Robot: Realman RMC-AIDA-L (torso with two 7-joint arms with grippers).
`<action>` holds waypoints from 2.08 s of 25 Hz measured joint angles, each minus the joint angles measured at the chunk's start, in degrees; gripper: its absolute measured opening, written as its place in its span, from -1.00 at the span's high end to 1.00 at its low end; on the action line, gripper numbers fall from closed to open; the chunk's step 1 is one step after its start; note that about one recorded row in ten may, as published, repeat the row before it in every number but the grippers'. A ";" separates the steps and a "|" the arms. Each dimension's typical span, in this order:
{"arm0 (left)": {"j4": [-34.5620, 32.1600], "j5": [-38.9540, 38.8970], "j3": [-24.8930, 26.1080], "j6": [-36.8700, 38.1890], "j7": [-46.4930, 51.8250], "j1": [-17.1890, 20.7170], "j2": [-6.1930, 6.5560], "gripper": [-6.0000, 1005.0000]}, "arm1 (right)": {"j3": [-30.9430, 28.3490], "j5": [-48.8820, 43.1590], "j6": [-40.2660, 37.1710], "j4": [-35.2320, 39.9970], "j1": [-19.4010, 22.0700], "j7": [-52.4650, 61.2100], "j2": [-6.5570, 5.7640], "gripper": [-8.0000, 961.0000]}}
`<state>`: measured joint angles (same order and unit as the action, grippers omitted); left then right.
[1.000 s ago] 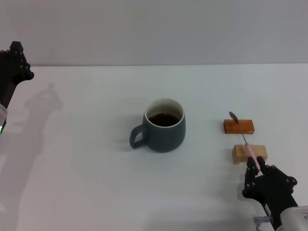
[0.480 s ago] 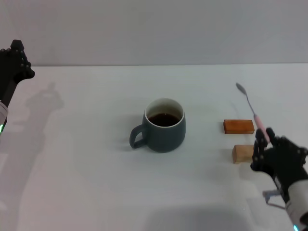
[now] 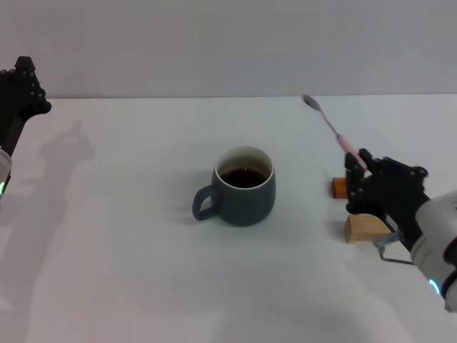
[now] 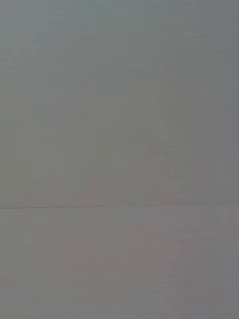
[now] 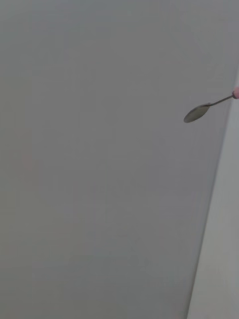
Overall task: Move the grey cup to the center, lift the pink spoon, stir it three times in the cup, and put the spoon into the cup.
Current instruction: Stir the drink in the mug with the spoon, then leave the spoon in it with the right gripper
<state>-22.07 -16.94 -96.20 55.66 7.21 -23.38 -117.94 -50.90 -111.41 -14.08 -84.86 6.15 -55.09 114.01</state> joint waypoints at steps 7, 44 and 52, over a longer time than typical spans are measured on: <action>-0.11 -0.37 0.18 0.03 0.00 0.00 -0.02 0.99 | -13.18 -10.93 20.80 -9.44 1.39 0.46 4.63 0.73; -0.06 -0.47 5.06 -0.30 -0.27 -1.76 -0.18 0.99 | -54.07 -26.27 98.01 -16.10 -44.90 26.74 4.39 0.73; -0.05 -0.46 5.06 -0.38 -0.05 -1.91 -0.23 0.99 | -55.30 -29.56 104.55 -7.90 -51.56 27.49 3.60 0.73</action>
<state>-22.12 -17.40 -91.14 55.28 7.16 -25.29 -118.16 -106.20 -140.97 90.47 -92.76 -45.42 -27.60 117.61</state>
